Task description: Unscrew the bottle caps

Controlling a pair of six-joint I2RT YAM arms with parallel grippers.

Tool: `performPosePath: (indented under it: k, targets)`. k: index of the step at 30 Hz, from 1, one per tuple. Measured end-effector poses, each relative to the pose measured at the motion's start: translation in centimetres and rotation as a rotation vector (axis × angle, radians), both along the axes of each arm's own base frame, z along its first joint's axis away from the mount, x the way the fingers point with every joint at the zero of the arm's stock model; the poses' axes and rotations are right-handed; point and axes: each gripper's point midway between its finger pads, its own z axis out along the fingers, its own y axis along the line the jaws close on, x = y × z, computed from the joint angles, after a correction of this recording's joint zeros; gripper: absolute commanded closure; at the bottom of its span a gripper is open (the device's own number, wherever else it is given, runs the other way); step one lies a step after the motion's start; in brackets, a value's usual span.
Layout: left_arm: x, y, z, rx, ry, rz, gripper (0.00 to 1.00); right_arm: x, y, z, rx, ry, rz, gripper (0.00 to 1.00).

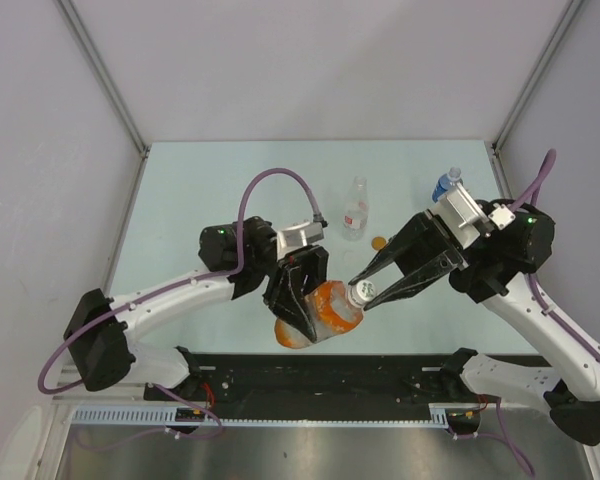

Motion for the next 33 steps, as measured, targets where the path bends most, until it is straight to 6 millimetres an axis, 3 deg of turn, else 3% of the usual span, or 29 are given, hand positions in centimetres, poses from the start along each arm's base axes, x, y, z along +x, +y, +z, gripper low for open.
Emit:
performPosePath:
  k: [20, 33]
  targets:
    - [0.5, 0.9, -0.4, 0.065, 0.004, -0.002, 1.0, 0.3, -0.2, -1.0, -0.052, 0.009, -0.017, 1.0]
    - [2.7, 0.5, 0.9, -0.075, -0.104, 0.231, 1.0, 1.5, -0.9, 0.0, -0.028, 0.058, -0.109, 1.0]
